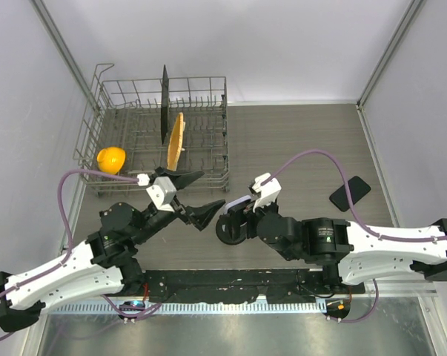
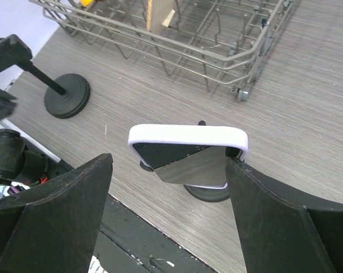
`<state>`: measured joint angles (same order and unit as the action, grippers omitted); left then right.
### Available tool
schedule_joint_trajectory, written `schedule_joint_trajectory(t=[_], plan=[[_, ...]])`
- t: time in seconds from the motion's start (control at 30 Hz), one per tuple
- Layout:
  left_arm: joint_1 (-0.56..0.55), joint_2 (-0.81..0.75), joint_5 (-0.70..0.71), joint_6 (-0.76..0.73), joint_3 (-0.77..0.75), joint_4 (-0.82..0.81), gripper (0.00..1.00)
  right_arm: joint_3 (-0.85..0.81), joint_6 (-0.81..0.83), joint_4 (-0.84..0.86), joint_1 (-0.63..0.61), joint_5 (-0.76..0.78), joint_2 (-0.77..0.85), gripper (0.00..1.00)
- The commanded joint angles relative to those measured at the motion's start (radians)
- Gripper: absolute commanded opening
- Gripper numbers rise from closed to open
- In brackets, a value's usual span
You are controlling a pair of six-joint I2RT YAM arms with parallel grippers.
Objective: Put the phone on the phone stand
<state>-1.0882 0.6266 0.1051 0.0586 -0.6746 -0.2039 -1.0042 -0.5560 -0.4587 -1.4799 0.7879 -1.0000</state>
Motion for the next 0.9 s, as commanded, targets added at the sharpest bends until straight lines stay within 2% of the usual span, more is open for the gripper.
schedule_joint_trajectory(t=[0.0, 0.3, 0.63, 0.87], plan=[[-0.001, 0.024, 0.036, -0.026, -0.036, 0.004, 1.0, -0.091, -0.1, -0.109, -0.006, 0.091, -0.043, 0.86], [-0.004, 0.044, 0.028, -0.023, -0.042, 0.015, 1.0, -0.204, -0.18, -0.311, -0.01, 0.1, -0.1, 0.86], [-0.006, 0.032, 0.01, -0.014, -0.04, 0.011, 1.0, -0.14, -0.039, -0.103, -0.01, 0.086, -0.097, 0.89], [-0.012, 0.01, 0.025, -0.034, -0.042, 0.017, 1.0, -0.139, -0.01, -0.086, -0.01, 0.163, -0.135, 0.91]])
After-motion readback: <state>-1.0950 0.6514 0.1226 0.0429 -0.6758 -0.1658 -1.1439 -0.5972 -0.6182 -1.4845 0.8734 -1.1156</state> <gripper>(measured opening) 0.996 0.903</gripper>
